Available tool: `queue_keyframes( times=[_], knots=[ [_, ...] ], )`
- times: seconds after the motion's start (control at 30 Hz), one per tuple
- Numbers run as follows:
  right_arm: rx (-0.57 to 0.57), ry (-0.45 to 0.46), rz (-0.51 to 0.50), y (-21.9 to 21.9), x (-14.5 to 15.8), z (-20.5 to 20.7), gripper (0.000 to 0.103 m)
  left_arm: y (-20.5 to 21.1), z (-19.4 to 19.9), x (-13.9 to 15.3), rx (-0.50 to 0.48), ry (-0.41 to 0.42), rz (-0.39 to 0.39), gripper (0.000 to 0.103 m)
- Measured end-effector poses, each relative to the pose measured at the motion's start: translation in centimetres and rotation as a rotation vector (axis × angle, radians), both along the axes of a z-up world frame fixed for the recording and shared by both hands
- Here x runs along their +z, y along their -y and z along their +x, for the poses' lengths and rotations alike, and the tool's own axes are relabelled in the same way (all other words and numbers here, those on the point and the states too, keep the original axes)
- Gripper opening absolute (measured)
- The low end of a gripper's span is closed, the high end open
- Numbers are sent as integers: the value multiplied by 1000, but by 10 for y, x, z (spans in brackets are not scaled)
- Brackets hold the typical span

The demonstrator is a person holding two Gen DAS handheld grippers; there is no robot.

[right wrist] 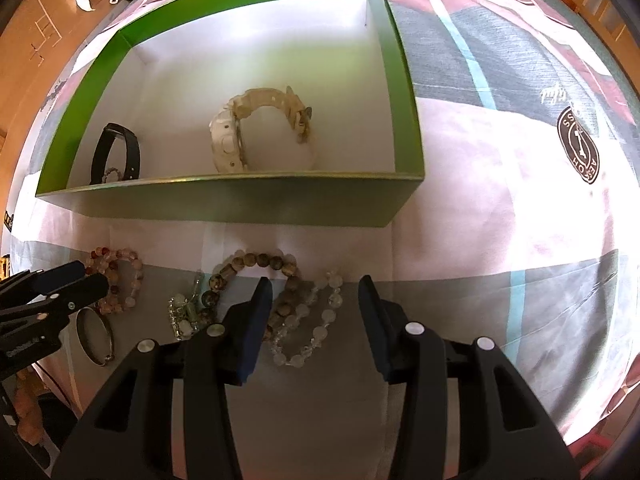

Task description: Organize jewelry

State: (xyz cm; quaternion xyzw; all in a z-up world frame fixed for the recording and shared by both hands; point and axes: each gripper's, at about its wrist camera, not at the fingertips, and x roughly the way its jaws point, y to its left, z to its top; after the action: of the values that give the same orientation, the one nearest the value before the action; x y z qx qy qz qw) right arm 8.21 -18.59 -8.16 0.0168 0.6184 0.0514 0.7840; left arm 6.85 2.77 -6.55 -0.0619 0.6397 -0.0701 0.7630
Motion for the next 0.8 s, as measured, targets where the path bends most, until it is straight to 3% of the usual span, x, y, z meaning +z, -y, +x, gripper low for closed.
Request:
queue_keyframes(
  times=[0.07,0.13,0.23,0.47,0.57,0.63,0.7,0.8],
  knots=[
    [-1,-4,-5,-1,2,-2,45,-1,-1,2,-4,8,-10,54],
    [-3,-7,-13,1,3,-4,34,-1,-2,2,-7,9,-18,54],
    [-8,-14,-34,7,1,-5,26,2,-2,0,-7,3,-19,53],
    [33,-26,-16,5,-10,-13,26,10,-1,-6,-16,-19,-9,53],
    [57,-32,-23,0,-13,-18,16,15,-1,-10,-23,-23,-3,52],
    [60,-26,-19,1,-12,-20,8,19,2,-14,-22,-30,3,44],
    [48,-27,15,7,-11,-22,7,21,3,-18,-19,-39,3,36],
    [27,-34,26,15,-12,-21,7,23,0,-20,-14,-36,10,32]
  ],
)
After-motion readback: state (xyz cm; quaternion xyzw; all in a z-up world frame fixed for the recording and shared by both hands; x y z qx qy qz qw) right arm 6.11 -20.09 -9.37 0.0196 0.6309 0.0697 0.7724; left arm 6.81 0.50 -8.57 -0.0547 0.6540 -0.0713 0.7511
